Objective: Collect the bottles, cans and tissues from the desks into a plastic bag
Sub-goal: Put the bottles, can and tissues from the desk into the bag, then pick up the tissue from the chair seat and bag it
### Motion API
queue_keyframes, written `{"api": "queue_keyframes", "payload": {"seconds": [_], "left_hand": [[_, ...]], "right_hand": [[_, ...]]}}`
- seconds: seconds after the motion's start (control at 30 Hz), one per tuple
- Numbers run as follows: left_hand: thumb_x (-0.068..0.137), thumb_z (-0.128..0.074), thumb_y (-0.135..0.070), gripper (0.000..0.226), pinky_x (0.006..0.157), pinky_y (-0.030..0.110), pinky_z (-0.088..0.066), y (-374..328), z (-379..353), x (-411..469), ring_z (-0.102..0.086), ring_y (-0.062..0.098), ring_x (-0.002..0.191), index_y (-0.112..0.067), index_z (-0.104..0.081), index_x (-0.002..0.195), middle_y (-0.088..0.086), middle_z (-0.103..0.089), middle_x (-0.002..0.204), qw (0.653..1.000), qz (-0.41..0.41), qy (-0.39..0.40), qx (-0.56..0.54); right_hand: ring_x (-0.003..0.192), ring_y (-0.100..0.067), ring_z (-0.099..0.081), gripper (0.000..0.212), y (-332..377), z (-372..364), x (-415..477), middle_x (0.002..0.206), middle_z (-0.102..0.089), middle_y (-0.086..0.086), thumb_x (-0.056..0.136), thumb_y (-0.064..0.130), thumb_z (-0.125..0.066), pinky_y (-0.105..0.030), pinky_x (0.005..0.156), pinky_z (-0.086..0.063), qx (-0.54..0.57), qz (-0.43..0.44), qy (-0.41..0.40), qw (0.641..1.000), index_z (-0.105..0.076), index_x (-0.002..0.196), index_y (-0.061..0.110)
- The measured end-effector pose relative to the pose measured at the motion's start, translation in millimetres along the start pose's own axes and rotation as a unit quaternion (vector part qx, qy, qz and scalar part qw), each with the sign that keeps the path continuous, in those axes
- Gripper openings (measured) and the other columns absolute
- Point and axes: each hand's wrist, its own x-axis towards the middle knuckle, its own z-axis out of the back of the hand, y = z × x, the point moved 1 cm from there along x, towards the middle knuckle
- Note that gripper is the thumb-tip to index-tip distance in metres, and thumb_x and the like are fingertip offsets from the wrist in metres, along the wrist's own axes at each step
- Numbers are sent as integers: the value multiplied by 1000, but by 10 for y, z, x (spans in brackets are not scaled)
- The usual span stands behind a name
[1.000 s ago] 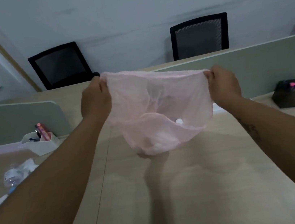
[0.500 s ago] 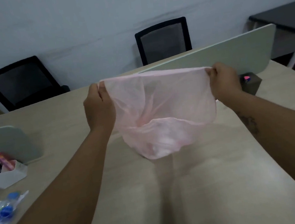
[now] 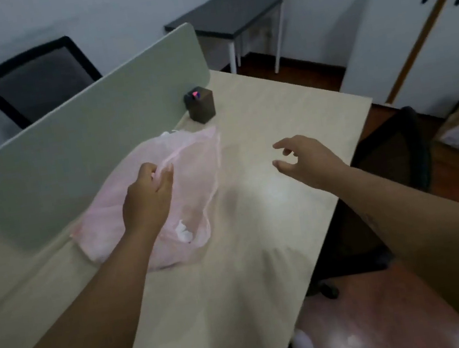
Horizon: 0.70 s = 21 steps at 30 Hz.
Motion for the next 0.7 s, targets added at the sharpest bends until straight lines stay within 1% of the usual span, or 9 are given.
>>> {"api": "queue_keyframes", "payload": {"seconds": [0.1, 0.2, 0.27, 0.33, 0.4, 0.47, 0.53, 0.6, 0.7], "left_hand": [[90, -42, -68, 47, 71, 43, -51, -26, -242, -127, -59, 35, 79, -25, -44, 107, 7, -62, 87, 995, -25, 63, 73], [87, -47, -68, 52, 65, 39, -45, -33, -440, -294, -61, 37, 79, -22, -42, 111, 12, -60, 83, 981, -69, 115, 138], [87, -49, -66, 54, 65, 39, -45, -44, -546, -381, -63, 39, 82, -21, -43, 115, 16, -64, 87, 974, -85, 133, 162], [87, -51, -65, 52, 66, 39, -47, -51, -637, -449, -64, 39, 83, -21, -44, 114, 17, -65, 88, 969, -94, 144, 176], [87, -52, -63, 48, 64, 39, -48, -41, -718, -512, -63, 37, 79, -21, -44, 108, 16, -64, 85, 966, -96, 153, 186], [88, -53, -60, 43, 60, 37, -44, -15, -789, -579, -62, 37, 76, -21, -44, 104, 16, -64, 83, 962, -94, 161, 197], [90, -53, -55, 40, 59, 36, -42, 25, -854, -640, -62, 36, 76, -19, -47, 107, 16, -65, 86, 960, -92, 167, 203], [92, -53, -51, 38, 61, 36, -42, 45, -904, -706, -63, 37, 79, -17, -50, 110, 17, -67, 90, 959, -94, 174, 204], [94, -55, -45, 42, 66, 37, -41, 41, -967, -801, -64, 39, 90, -14, -51, 122, 20, -68, 101, 953, -93, 194, 215]], "right_hand": [[105, -17, -54, 39, -221, -27, -609, 112, -59, 5, 88, 50, -55, -37, 88, -46, -88, 20, 17, 996, -63, 118, 27], [105, -17, -53, 49, -408, -23, -1131, 116, -59, 7, 87, 64, -43, -35, 85, -42, -155, 15, 76, 985, -64, 116, 29], [97, -16, -53, 59, -515, -33, -1418, 108, -60, 8, 84, 72, -34, -34, 79, -39, -189, 20, 108, 976, -64, 113, 30], [85, -16, -52, 60, -590, -65, -1620, 91, -60, 7, 82, 73, -30, -34, 76, -39, -237, 40, 117, 964, -65, 101, 29], [74, -18, -51, 56, -646, -90, -1718, 75, -56, 6, 81, 71, -31, -36, 73, -41, -275, 53, 106, 954, -64, 84, 26], [67, -19, -50, 49, -714, -108, -1750, 65, -52, 5, 81, 63, -33, -36, 70, -42, -291, 56, 89, 951, -59, 69, 24], [58, -18, -48, 41, -813, -95, -1787, 57, -48, 5, 81, 53, -38, -35, 65, -42, -296, 62, 58, 951, -53, 60, 22], [55, -19, -48, 35, -957, -60, -1865, 55, -47, 5, 82, 42, -43, -33, 64, -42, -301, 67, 34, 951, -52, 57, 20], [58, -21, -50, 29, -1207, 57, -1987, 57, -50, 3, 82, 32, -46, -34, 72, -44, -303, 76, -3, 950, -55, 58, 19]]}}
